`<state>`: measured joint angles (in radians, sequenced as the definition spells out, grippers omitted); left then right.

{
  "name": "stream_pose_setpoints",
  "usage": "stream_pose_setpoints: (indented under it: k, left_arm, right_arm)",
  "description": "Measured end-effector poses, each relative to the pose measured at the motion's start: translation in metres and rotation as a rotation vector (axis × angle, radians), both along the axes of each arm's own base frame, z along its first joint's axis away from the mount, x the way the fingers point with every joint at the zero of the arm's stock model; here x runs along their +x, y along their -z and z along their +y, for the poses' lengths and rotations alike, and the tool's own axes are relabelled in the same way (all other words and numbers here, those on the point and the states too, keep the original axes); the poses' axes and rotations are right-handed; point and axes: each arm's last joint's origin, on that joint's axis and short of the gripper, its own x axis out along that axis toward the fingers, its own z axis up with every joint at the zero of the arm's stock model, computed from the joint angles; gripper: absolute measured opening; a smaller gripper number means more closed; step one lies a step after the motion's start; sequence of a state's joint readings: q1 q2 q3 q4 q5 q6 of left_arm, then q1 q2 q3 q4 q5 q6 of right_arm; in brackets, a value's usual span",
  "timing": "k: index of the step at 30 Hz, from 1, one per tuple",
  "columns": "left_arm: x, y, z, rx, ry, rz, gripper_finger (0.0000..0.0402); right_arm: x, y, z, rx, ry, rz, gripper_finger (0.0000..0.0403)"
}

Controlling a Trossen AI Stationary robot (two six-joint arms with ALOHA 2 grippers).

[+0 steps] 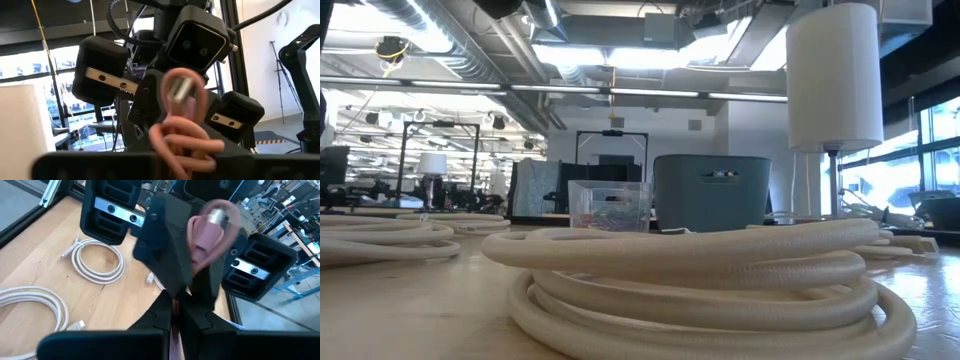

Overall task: Pick and place USB-C Cables
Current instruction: Put the pink USB cable into the transparent bin

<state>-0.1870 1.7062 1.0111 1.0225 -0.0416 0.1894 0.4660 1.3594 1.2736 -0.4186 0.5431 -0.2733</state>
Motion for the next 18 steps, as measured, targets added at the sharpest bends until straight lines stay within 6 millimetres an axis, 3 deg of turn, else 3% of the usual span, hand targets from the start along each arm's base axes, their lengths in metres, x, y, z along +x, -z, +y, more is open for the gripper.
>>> stream_pose_setpoints:
  k: [4, 10, 14, 18]
  left_arm:
    - [0.000, 0.000, 0.001, 0.009, 0.022, -0.003, 0.0020]
    - [0.000, 0.001, -0.001, 0.019, 0.050, 0.007, 0.0010]
    - [0.001, 0.002, -0.001, 0.017, 0.046, 0.019, 0.0013]
    - [-0.001, 0.002, 0.001, 0.015, 0.007, 0.062, 0.0014]
  right_arm:
    - [0.000, 0.000, 0.000, 0.002, -0.003, 0.000, 0.0051]
    - [-0.001, 0.002, 0.002, -0.018, -0.091, 0.037, 0.0147]
    - [-0.003, 0.002, 0.001, -0.053, -0.038, 0.041, 0.0198]
    - [-0.018, 0.007, 0.001, -0.152, 0.031, 0.117, 0.0225]
